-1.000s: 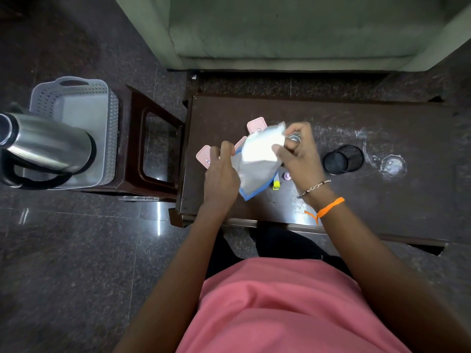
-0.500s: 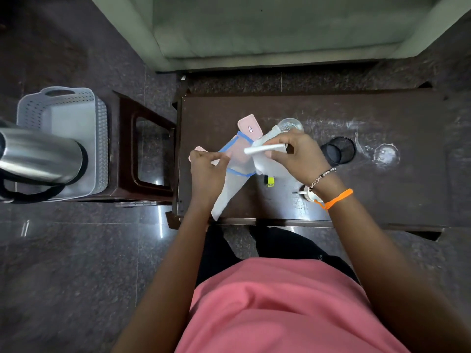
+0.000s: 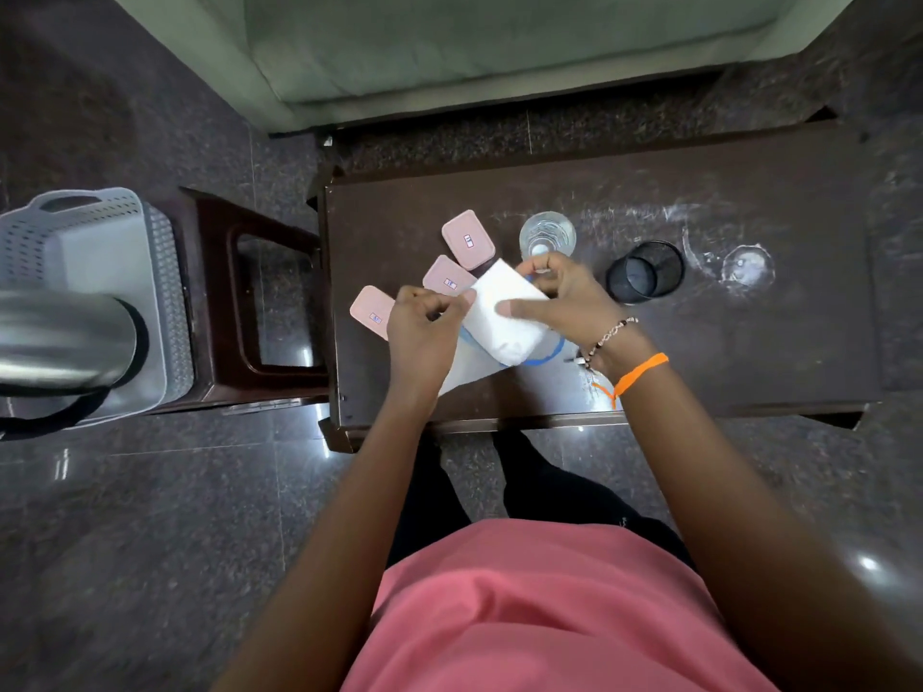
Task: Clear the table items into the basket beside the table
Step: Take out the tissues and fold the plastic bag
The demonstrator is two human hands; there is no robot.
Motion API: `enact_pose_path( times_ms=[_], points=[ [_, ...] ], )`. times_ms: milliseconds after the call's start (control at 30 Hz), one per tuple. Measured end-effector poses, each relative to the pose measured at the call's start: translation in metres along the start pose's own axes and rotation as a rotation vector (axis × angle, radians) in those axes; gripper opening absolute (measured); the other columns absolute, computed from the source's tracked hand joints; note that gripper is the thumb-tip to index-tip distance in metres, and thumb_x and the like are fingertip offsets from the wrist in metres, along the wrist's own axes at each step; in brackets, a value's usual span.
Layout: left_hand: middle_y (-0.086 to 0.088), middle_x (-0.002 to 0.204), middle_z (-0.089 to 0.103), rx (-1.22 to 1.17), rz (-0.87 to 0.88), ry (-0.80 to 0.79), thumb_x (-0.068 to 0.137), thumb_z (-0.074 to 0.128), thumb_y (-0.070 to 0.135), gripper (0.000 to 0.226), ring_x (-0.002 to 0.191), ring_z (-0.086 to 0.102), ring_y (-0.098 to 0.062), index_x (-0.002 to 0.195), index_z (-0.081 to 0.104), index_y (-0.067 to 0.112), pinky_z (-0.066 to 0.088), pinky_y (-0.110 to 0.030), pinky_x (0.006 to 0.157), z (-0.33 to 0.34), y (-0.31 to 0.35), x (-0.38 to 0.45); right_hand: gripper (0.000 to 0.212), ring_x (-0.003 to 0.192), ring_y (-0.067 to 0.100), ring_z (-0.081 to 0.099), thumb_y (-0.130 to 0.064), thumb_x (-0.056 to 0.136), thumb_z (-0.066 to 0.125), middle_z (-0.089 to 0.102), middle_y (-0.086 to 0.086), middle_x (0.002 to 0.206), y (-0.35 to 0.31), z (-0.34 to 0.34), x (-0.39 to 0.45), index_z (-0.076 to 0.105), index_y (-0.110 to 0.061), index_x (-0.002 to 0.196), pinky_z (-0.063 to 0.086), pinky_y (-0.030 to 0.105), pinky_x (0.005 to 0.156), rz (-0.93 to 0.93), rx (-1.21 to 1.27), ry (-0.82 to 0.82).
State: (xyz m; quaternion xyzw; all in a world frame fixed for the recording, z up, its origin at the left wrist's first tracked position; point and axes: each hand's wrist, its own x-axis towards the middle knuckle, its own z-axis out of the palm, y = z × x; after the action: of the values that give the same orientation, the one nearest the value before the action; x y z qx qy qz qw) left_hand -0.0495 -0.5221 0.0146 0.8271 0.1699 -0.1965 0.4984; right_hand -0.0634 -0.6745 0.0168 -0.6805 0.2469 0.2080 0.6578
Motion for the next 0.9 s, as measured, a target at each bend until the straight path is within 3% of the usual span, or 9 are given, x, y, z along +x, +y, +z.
enact_pose_path(
  times_ms=[100, 200, 300, 367, 433, 533, 667, 800, 900],
  points=[
    [0.001, 0.096, 0.052, 0.037, -0.007, -0.026, 0.084, 0.066, 0.026, 0.017, 0.066, 0.050, 0.020, 0.070, 0.067, 0.017, 0.038, 0.002, 0.061, 0.017, -0.004, 0.005, 0.040, 0.068, 0.014, 0.050, 0.011, 0.077, 0.065, 0.051, 0.001, 0.073, 0.028, -0.015, 0.004, 0.042, -0.022, 0.075, 0.043, 0.028, 0.059, 0.083, 0.179, 0.155],
    [0.011, 0.088, 0.044, 0.119, 0.080, -0.062, 0.082, 0.067, 0.017, 0.006, 0.065, 0.049, 0.012, 0.084, 0.073, 0.020, 0.036, 0.004, 0.063, 0.029, -0.009, 0.006, 0.037, 0.063, 0.010, 0.049, 0.010, 0.081, 0.060, 0.048, -0.002, 0.072, 0.048, -0.038, 0.009, 0.043, -0.022, 0.073, 0.043, 0.019, 0.047, 0.034, 0.272, 0.474],
    [0.014, 0.088, 0.038, 0.218, 0.121, -0.121, 0.079, 0.061, 0.001, 0.031, 0.063, 0.047, -0.001, 0.103, 0.071, 0.019, 0.039, 0.000, 0.063, 0.044, -0.012, 0.008, 0.018, 0.069, 0.008, 0.054, 0.005, 0.081, 0.058, 0.061, 0.000, 0.084, 0.065, -0.072, 0.019, 0.059, -0.011, 0.091, 0.044, 0.009, 0.060, -0.023, -0.005, 0.728],
    [0.015, 0.090, 0.036, 0.255, 0.124, -0.146, 0.077, 0.058, -0.004, 0.043, 0.060, 0.045, -0.003, 0.113, 0.066, 0.017, 0.039, 0.000, 0.063, 0.052, -0.011, 0.008, 0.027, 0.080, 0.023, 0.058, 0.002, 0.079, 0.055, 0.067, 0.008, 0.098, 0.076, -0.096, 0.027, 0.061, -0.004, 0.104, 0.047, 0.021, 0.075, -0.004, -0.274, 0.836],
    [0.011, 0.093, 0.035, 0.274, 0.135, -0.180, 0.075, 0.057, -0.007, 0.050, 0.058, 0.044, -0.002, 0.121, 0.061, 0.014, 0.039, 0.002, 0.063, 0.060, -0.010, 0.007, 0.034, 0.098, 0.032, 0.060, 0.003, 0.079, 0.052, 0.065, 0.015, 0.112, 0.084, -0.113, 0.037, 0.060, -0.004, 0.111, 0.042, 0.034, 0.087, 0.008, -0.431, 0.864],
    [0.011, 0.092, 0.033, 0.281, 0.161, -0.239, 0.074, 0.054, -0.013, 0.056, 0.057, 0.045, 0.005, 0.125, 0.057, 0.010, 0.038, 0.001, 0.066, 0.068, -0.009, 0.006, 0.038, 0.113, 0.033, 0.054, 0.003, 0.082, 0.048, 0.057, 0.018, 0.125, 0.090, -0.129, 0.057, 0.057, -0.005, 0.119, 0.036, 0.032, 0.092, 0.043, -0.553, 0.827],
    [0.005, 0.099, 0.034, 0.339, 0.187, -0.280, 0.073, 0.055, -0.012, 0.058, 0.065, 0.044, -0.002, 0.127, 0.056, 0.009, 0.039, 0.000, 0.072, 0.068, -0.009, 0.002, 0.043, 0.117, 0.034, 0.050, 0.006, 0.082, 0.043, 0.055, 0.017, 0.127, 0.092, -0.138, 0.082, 0.058, -0.008, 0.120, 0.039, 0.034, 0.094, 0.106, -0.660, 0.789],
    [0.004, 0.104, 0.035, 0.348, 0.196, -0.294, 0.072, 0.055, -0.012, 0.059, 0.078, 0.044, -0.014, 0.126, 0.057, 0.012, 0.042, -0.020, 0.088, 0.065, -0.016, -0.005, 0.039, 0.113, 0.038, 0.055, 0.010, 0.081, 0.044, 0.058, 0.020, 0.123, 0.091, -0.140, 0.101, 0.061, -0.005, 0.113, 0.047, 0.039, 0.092, 0.223, -0.694, 0.720],
    [0.013, 0.098, 0.035, 0.339, 0.251, -0.284, 0.071, 0.053, -0.016, 0.060, 0.076, 0.046, -0.002, 0.124, 0.059, 0.011, 0.039, -0.005, 0.077, 0.063, -0.019, -0.011, 0.030, 0.107, 0.041, 0.060, 0.006, 0.083, 0.051, 0.063, 0.026, 0.114, 0.086, -0.136, 0.108, 0.064, -0.002, 0.108, 0.050, 0.043, 0.090, 0.252, -0.747, 0.680]
  ],
)
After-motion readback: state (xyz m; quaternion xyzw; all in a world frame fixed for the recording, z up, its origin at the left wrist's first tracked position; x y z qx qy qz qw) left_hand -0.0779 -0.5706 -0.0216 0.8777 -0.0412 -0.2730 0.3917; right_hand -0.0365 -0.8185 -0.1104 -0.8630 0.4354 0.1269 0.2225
